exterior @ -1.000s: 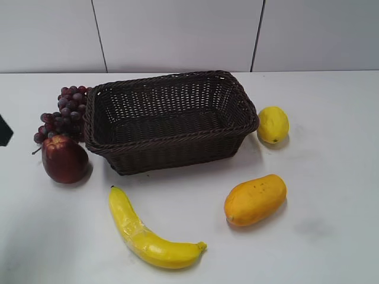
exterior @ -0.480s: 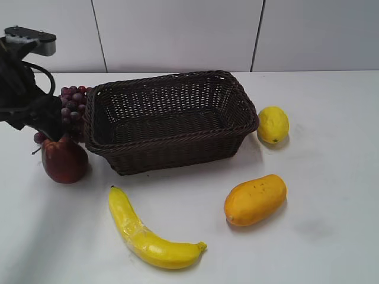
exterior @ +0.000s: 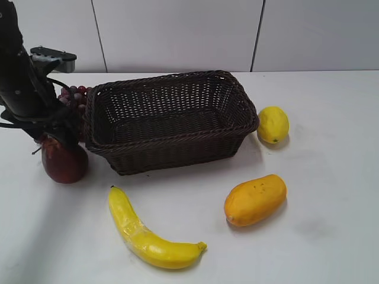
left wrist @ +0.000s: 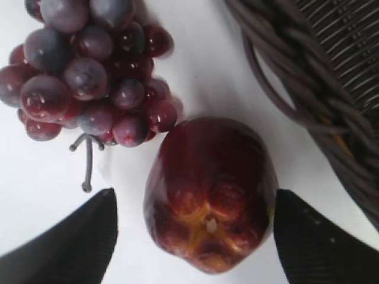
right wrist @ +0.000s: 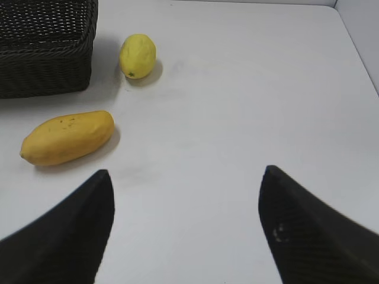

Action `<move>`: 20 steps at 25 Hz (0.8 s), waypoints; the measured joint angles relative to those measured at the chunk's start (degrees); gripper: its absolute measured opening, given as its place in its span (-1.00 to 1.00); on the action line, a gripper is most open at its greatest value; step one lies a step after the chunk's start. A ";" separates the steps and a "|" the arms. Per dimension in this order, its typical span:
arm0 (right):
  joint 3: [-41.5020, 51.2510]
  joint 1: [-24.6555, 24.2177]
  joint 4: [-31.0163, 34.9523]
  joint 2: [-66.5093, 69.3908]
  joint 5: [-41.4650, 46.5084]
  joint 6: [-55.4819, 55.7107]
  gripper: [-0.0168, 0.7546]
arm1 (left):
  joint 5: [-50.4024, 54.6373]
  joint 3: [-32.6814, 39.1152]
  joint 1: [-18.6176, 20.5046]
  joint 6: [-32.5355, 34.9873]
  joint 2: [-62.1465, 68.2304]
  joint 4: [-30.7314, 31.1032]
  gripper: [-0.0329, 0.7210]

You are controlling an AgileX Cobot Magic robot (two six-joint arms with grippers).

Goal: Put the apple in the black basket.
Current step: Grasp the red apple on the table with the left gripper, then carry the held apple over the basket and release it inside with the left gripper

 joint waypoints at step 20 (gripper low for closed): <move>0.00 0.00 0.00 0.00 0.00 0.05 0.53 | 2.08 -0.29 -0.05 0.00 1.94 -2.03 0.59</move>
